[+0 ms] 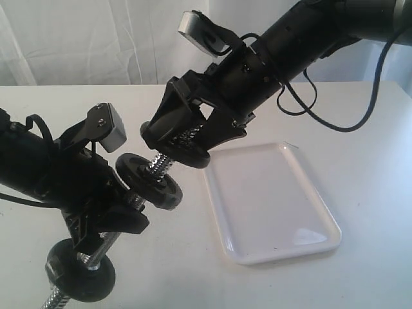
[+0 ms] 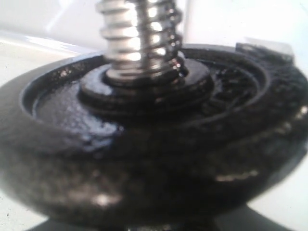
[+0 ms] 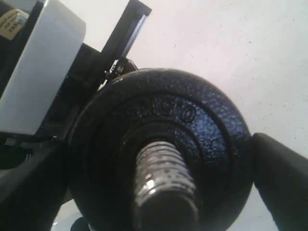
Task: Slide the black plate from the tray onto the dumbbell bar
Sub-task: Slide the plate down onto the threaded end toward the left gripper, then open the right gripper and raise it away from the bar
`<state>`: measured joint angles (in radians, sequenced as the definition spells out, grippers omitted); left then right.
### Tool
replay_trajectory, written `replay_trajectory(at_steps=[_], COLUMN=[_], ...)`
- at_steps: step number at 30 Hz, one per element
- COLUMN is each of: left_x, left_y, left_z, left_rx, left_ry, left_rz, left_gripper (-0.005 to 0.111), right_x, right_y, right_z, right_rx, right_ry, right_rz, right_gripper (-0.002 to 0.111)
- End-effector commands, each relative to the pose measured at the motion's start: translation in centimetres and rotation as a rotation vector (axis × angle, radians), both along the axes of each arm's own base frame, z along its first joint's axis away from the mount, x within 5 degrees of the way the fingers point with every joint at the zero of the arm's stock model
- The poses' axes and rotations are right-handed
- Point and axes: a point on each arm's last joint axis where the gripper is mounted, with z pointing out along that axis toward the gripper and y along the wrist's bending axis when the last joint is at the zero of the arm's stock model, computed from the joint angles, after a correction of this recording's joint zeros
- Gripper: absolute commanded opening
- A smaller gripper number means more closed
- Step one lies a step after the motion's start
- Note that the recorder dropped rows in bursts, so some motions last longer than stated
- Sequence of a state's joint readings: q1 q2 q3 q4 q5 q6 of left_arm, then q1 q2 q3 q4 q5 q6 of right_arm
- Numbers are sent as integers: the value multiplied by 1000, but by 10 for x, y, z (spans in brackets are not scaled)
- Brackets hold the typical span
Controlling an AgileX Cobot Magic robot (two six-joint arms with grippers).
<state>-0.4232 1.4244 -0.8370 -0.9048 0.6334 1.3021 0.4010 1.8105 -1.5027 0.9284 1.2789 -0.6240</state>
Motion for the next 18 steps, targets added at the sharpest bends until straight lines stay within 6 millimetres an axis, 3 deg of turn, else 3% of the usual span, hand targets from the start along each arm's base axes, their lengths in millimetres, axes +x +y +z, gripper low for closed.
replay_trajectory(at_steps=[1, 3, 5, 8, 11, 13, 18], left_x=[-10, -10, -10, -10, -10, -10, -10], left_y=[-9, -9, -9, -9, -9, -9, -9], left_z=[31, 31, 31, 31, 31, 31, 31], left_rx=[-178, -178, -178, -178, -178, -178, -178], left_ry=[7, 7, 7, 7, 7, 7, 7], left_rz=[-32, -32, -32, -32, -32, -32, -32], left_gripper=[0, 0, 0, 0, 0, 0, 0], right_x=[5, 6, 6, 6, 6, 6, 5], right_y=[4, 4, 4, 4, 4, 4, 3], right_z=[9, 10, 10, 10, 10, 10, 14], right_rx=[82, 88, 90, 90, 90, 90, 94], right_ry=[-49, -75, -91, -91, -89, -89, -99], right_rz=[-41, -25, -14, -14, -15, -15, -15], right_gripper=[0, 2, 12, 39, 76, 92, 99])
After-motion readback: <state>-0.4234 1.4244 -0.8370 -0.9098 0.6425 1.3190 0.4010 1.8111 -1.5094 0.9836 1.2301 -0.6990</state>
